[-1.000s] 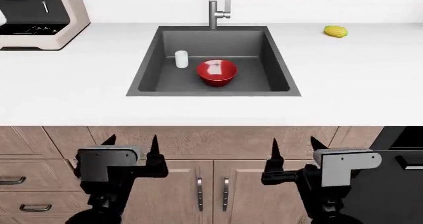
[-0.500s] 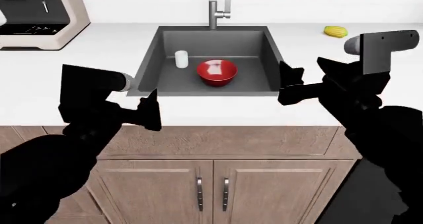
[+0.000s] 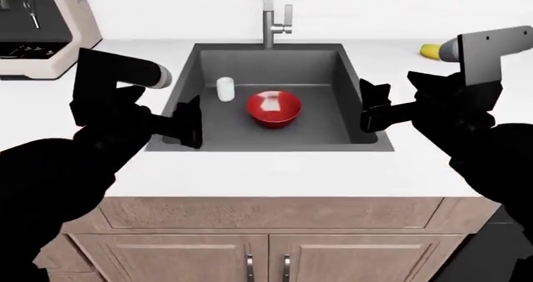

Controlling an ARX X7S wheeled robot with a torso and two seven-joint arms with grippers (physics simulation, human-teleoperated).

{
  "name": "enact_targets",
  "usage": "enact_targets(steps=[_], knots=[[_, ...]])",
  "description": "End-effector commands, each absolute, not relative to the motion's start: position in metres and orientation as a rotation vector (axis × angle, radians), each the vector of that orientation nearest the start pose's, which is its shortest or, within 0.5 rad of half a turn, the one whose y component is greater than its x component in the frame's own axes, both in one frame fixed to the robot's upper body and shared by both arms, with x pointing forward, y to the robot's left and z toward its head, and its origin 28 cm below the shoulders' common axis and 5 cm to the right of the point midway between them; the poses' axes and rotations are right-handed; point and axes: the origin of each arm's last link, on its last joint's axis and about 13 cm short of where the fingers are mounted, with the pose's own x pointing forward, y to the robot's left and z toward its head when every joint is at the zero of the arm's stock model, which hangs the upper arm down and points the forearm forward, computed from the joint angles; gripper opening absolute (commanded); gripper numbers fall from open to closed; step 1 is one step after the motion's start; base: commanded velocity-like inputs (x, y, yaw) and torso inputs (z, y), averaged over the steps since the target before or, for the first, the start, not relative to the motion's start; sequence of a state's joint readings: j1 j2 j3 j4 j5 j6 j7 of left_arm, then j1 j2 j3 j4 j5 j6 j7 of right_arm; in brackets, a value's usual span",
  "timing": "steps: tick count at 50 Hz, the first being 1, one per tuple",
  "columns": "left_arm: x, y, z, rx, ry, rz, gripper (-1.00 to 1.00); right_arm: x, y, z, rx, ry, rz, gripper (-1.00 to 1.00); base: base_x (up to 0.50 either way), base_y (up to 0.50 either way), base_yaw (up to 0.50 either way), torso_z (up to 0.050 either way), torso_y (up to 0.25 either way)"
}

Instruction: Pick the cup and bowl from the sink and place them on the counter for drying.

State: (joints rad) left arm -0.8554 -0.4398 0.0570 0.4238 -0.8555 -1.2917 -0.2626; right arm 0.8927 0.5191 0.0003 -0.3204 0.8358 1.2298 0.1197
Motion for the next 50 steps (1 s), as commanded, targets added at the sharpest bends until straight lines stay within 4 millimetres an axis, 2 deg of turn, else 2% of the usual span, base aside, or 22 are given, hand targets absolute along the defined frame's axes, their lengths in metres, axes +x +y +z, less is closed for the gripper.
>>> enact_targets(steps=[1, 9, 23, 31, 36, 46, 50], knots=[[0.273, 0.248, 0.247, 0.092, 0.109, -0.248, 1.00, 0.283, -0.172, 0.257, -0.052, 0.095, 0.248, 1.00, 0.44, -0.08, 0.00, 0.000, 0.000], [0.272, 0.253, 0.249, 0.088, 0.103, -0.240, 1.00, 0.282, -0.172, 0.256, -0.051, 0.099, 0.242, 1.00, 0.44, -0.08, 0.00, 0.000, 0.000], [0.276, 0.249, 0.253, 0.105, 0.123, -0.250, 1.00, 0.282, -0.175, 0.263, -0.082, 0.150, 0.245, 1.00, 0.42, -0.05, 0.00, 0.000, 0.001], [0.271, 0.253, 0.254, 0.105, 0.130, -0.243, 1.00, 0.278, -0.173, 0.269, -0.092, 0.137, 0.250, 1.00, 0.33, 0.00, 0.00, 0.000, 0.000], [0.268, 0.257, 0.254, 0.115, 0.143, -0.237, 1.00, 0.278, -0.173, 0.265, -0.091, 0.155, 0.253, 1.00, 0.33, 0.00, 0.00, 0.000, 0.000], [0.262, 0.260, 0.263, 0.133, 0.152, -0.231, 1.00, 0.281, -0.173, 0.269, -0.102, 0.166, 0.256, 1.00, 0.33, 0.00, 0.00, 0.000, 0.001], [0.266, 0.262, 0.265, 0.132, 0.151, -0.232, 1.00, 0.282, -0.174, 0.274, -0.101, 0.152, 0.249, 1.00, 0.32, 0.00, 0.00, 0.000, 0.000]])
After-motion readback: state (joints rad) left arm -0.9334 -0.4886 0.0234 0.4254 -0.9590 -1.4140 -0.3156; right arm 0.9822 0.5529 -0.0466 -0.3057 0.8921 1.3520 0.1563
